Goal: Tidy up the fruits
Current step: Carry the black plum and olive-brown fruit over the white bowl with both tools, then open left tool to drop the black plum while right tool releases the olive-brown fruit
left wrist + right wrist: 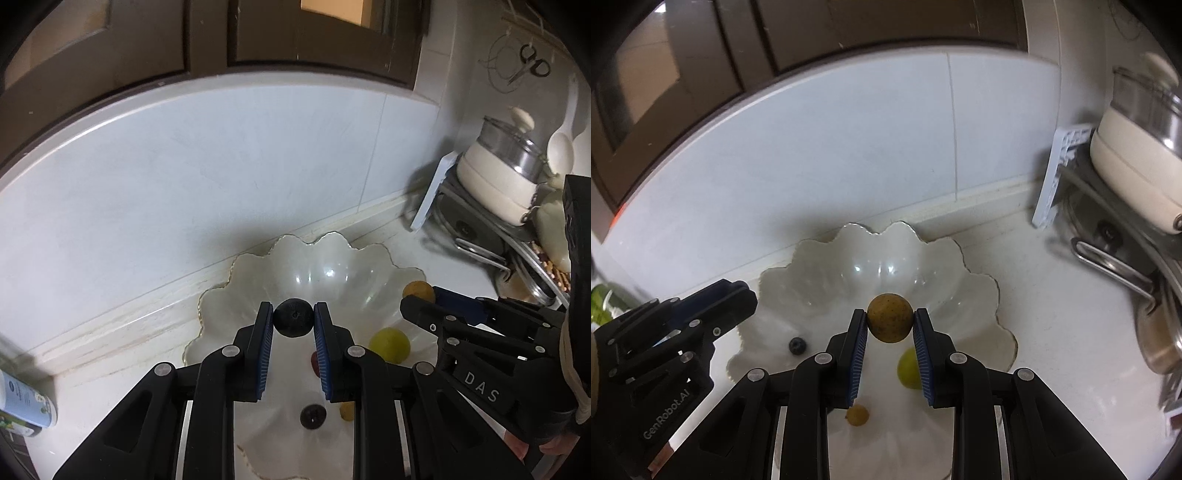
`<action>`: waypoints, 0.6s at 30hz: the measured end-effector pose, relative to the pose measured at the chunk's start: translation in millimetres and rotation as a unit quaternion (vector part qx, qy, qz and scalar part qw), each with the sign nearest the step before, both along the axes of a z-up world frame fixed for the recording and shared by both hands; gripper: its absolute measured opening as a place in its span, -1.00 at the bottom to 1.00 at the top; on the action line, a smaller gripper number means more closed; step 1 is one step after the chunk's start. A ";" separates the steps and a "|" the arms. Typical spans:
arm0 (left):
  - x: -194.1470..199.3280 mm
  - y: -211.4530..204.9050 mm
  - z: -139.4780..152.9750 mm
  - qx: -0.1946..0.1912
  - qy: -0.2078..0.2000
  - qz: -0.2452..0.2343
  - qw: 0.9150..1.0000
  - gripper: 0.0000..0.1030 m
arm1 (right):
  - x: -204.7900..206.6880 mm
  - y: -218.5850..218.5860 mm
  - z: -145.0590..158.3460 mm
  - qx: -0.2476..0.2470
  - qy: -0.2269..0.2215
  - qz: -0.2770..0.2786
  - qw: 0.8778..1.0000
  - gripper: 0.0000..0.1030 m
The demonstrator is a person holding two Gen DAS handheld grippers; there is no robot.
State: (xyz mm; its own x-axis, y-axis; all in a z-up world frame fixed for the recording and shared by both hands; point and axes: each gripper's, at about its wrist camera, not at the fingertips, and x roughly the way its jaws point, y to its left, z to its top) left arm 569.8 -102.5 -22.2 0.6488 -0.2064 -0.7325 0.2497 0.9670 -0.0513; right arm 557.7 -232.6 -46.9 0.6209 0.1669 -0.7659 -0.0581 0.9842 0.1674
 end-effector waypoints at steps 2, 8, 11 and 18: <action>8.2 -2.4 -4.4 0.005 0.007 0.002 1.000 -0.56 | 7.8 -1.5 -4.9 -0.002 0.009 -0.002 1.000 -0.47; 33.2 -9.3 -21.5 0.012 0.045 0.004 0.999 -0.56 | 28.1 -5.9 -19.2 0.000 0.038 -0.006 0.999 -0.47; 44.0 -10.1 -30.7 0.007 0.070 0.001 0.997 -0.56 | 36.9 -8.1 -24.8 -0.002 0.051 -0.008 0.999 -0.47; 58.3 -16.2 -46.1 0.016 0.103 -0.009 0.994 -0.55 | 49.2 -11.5 -34.6 -0.011 0.076 -0.004 0.997 -0.47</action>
